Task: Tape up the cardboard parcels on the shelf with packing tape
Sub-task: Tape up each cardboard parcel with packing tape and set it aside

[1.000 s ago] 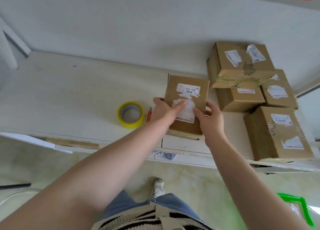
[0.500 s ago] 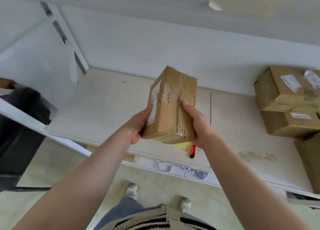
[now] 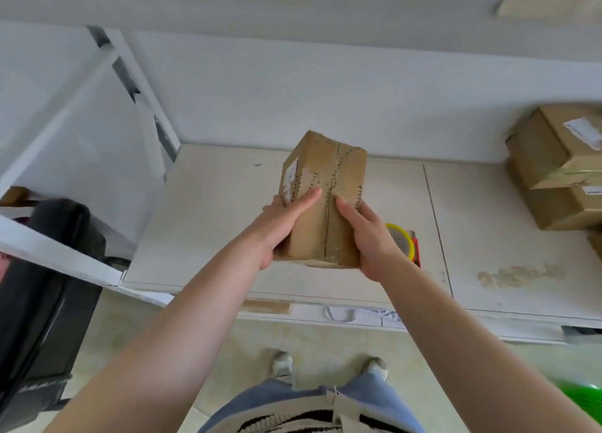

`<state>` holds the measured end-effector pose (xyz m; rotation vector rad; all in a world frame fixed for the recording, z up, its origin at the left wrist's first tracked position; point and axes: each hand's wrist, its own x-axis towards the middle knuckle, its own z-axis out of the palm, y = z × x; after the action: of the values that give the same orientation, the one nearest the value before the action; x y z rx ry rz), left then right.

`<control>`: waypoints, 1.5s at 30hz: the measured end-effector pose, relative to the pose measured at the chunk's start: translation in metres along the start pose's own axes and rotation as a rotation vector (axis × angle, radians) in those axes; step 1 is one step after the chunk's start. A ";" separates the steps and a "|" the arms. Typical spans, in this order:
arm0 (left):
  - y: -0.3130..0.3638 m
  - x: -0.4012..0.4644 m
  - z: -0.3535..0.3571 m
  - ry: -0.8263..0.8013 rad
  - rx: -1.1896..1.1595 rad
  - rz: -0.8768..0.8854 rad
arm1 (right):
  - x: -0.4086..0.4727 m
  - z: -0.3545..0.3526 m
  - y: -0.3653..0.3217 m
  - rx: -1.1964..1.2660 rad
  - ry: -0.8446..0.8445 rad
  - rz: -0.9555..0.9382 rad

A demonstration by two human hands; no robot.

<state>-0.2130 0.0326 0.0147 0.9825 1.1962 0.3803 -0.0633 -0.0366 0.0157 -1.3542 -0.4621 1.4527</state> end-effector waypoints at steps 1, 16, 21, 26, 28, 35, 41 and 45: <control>0.004 -0.007 0.004 0.003 0.019 0.041 | -0.001 0.002 0.003 -0.022 0.001 -0.018; -0.036 0.008 -0.057 -0.242 -0.337 -0.068 | 0.007 -0.019 0.014 -0.028 -0.053 0.129; -0.042 0.020 -0.054 0.066 -0.183 0.009 | 0.013 -0.019 0.032 -0.086 0.056 0.054; -0.044 0.016 -0.026 -0.002 -0.004 -0.044 | 0.021 -0.009 0.055 -0.274 0.118 0.039; -0.054 0.022 -0.010 0.153 0.063 -0.047 | 0.025 -0.007 0.064 -0.312 0.130 0.070; -0.065 0.053 0.010 0.410 0.196 -0.082 | 0.041 -0.013 0.067 -0.423 0.220 0.124; -0.056 0.057 0.022 0.511 0.347 -0.098 | 0.050 -0.018 0.064 -0.520 0.238 0.120; -0.054 0.056 0.022 0.513 0.330 -0.102 | 0.050 -0.019 0.063 -0.493 0.238 0.132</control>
<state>-0.1858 0.0327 -0.0615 1.1364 1.8096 0.3718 -0.0637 -0.0242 -0.0665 -1.9560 -0.6088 1.3053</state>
